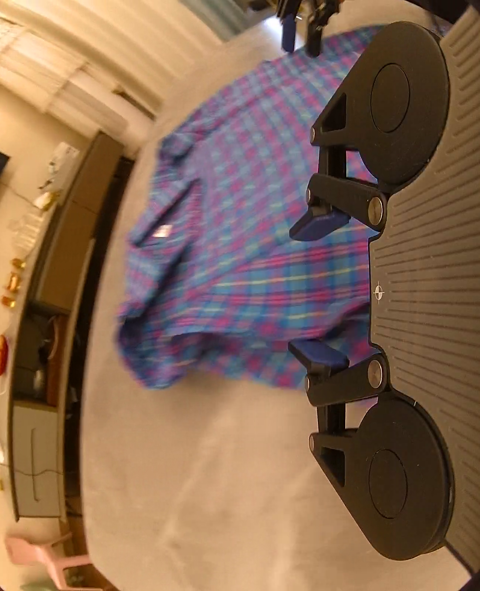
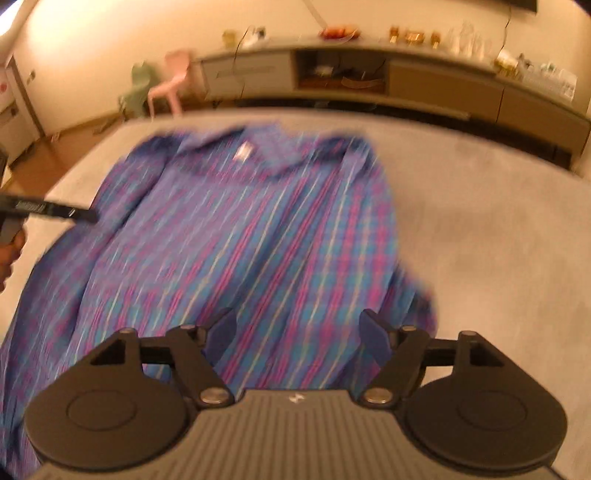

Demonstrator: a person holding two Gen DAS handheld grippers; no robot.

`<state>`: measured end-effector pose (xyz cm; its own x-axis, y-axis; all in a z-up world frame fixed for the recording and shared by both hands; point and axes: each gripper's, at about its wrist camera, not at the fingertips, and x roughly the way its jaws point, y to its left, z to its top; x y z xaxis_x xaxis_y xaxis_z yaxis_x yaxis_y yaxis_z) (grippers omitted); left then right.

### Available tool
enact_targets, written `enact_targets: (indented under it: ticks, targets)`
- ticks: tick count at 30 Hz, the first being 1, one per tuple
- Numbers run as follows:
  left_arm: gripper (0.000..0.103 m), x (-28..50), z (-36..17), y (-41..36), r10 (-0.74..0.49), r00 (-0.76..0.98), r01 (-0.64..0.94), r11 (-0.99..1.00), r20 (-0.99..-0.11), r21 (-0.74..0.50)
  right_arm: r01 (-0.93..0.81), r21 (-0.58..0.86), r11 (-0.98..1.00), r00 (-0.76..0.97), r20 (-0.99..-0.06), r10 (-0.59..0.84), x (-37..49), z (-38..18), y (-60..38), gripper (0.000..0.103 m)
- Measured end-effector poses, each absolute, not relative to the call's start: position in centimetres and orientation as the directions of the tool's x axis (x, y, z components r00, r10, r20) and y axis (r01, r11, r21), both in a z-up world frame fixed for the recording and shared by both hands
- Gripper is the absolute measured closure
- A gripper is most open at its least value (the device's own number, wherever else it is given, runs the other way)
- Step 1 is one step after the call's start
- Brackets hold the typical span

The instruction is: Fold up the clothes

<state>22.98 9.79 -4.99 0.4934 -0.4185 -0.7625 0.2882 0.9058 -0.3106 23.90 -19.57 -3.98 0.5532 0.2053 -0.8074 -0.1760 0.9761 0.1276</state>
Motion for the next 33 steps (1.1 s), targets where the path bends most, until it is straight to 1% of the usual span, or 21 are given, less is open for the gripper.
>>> enact_targets:
  ticks: [1, 2, 3, 4, 7, 8, 10, 11, 13, 14, 16, 17, 19, 20, 22, 23, 25, 26, 28, 31, 33]
  targets:
    - [0.075, 22.5, -5.5, 9.6, -0.426, 0.486, 0.295, 0.902, -0.763, -0.315, -0.186, 0.082, 0.979, 0.549, -0.818, 0.173, 23.2, -4.1, -18.9, 0.037]
    - [0.103, 22.2, -5.8, 9.4, -0.426, 0.482, 0.308, 0.9, -0.765, -0.308, -0.194, 0.036, 0.98, 0.548, -0.825, 0.138, 22.5, -4.2, -18.4, 0.071]
    - [0.103, 22.2, -5.8, 9.2, -0.403, 0.495, 0.311, 0.91, -0.77, -0.276, -0.186, -0.013, 0.982, 0.569, -0.817, 0.097, 22.7, -4.0, -18.6, 0.097]
    - [0.103, 22.3, -5.3, 9.5, -0.372, 0.524, 0.304, 0.922, -0.766, -0.24, -0.177, -0.061, 0.982, 0.589, -0.806, 0.056, 22.8, -3.7, -18.8, 0.102]
    - [0.103, 23.8, -2.5, 13.2, -0.311, 0.609, 0.234, 0.949, -0.73, -0.21, -0.137, -0.201, 0.97, 0.646, -0.76, -0.067, 23.2, -3.0, -19.7, 0.102]
    - [0.103, 24.6, -1.1, 15.3, -0.272, 0.639, 0.196, 0.962, -0.719, -0.189, -0.08, -0.23, 0.97, 0.67, -0.733, -0.119, 24.0, -2.1, -21.3, 0.102]
    - [0.103, 26.6, 1.1, 18.9, -0.134, 0.693, 0.105, 0.991, -0.708, -0.085, 0.046, -0.305, 0.951, 0.682, -0.687, -0.253, 26.0, -0.9, -24.9, 0.102]
    - [0.103, 27.5, 1.9, 20.5, -0.071, 0.705, 0.064, 0.997, -0.705, -0.036, 0.099, -0.302, 0.948, 0.661, -0.692, -0.29, 27.0, -0.8, -26.8, 0.101]
    - [0.102, 29.3, 1.8, 23.3, 0.005, 0.674, 0.031, 0.999, -0.738, 0.035, 0.206, -0.296, 0.933, 0.615, -0.702, -0.359, 29.1, -0.7, -30.6, 0.089]
    - [0.102, 29.8, 1.4, 24.2, 0.052, 0.656, 0.014, 0.997, -0.753, 0.08, 0.255, -0.292, 0.922, 0.592, -0.707, -0.388, 29.9, -0.5, -32.3, 0.076]
    - [0.102, 29.7, 1.6, 24.7, 0.133, 0.672, 0.004, 0.983, -0.729, 0.183, 0.312, -0.26, 0.914, 0.587, -0.703, -0.401, 30.1, 0.2, -33.7, 0.07]
    - [0.101, 29.3, 1.9, 24.4, 0.152, 0.696, 0.017, 0.974, -0.702, 0.227, 0.322, -0.244, 0.915, 0.623, -0.673, -0.399, 29.5, 1.2, -33.5, 0.064]
    - [0.101, 28.2, 2.6, 22.5, 0.118, 0.755, 0.093, 0.954, -0.645, 0.284, 0.268, -0.199, 0.942, 0.726, -0.602, -0.334, 28.6, 3.0, -31.8, 0.055]
    - [0.094, 27.8, 2.7, 20.7, 0.071, 0.778, 0.165, 0.936, -0.625, 0.311, 0.201, -0.202, 0.958, 0.767, -0.577, -0.283, 28.9, 3.1, -30.4, 0.054]
    - [0.081, 27.2, 2.1, 16.5, -0.043, 0.796, 0.332, 0.865, -0.603, 0.377, 0.005, -0.283, 0.959, 0.82, -0.548, -0.166, 30.9, 1.9, -26.2, 0.05]
    - [0.079, 27.0, 1.3, 14.0, -0.096, 0.797, 0.412, 0.808, -0.597, 0.42, -0.109, -0.35, 0.931, 0.835, -0.54, -0.105, 32.3, 0.6, -23.6, 0.046]
    - [0.079, 27.0, -1.4, 8.9, -0.195, 0.781, 0.554, 0.655, -0.593, 0.514, -0.284, -0.482, 0.829, 0.845, -0.535, -0.021, 34.8, -2.8, -18.9, 0.038]
    - [0.085, 27.4, -2.9, 6.7, -0.227, 0.769, 0.601, 0.577, -0.598, 0.553, -0.352, -0.542, 0.763, 0.844, -0.537, 0.008, 36.0, -4.5, -16.7, 0.035]
    - [0.099, 29.4, -6.0, 3.8, -0.225, 0.756, 0.634, 0.487, -0.615, 0.6, -0.428, -0.647, 0.632, 0.842, -0.539, 0.018, 38.2, -8.1, -13.8, 0.035]
    - [0.097, 31.9, -8.4, 2.2, -0.226, 0.761, 0.639, 0.42, -0.608, 0.644, -0.476, -0.757, 0.448, 0.851, -0.525, 0.017, 40.0, -11.9, -11.8, 0.036]
    - [0.087, 32.6, -8.9, 2.1, -0.258, 0.747, 0.661, 0.382, -0.612, 0.646, -0.476, -0.796, 0.374, 0.867, -0.497, 0.045, 40.9, -13.4, -11.1, 0.036]
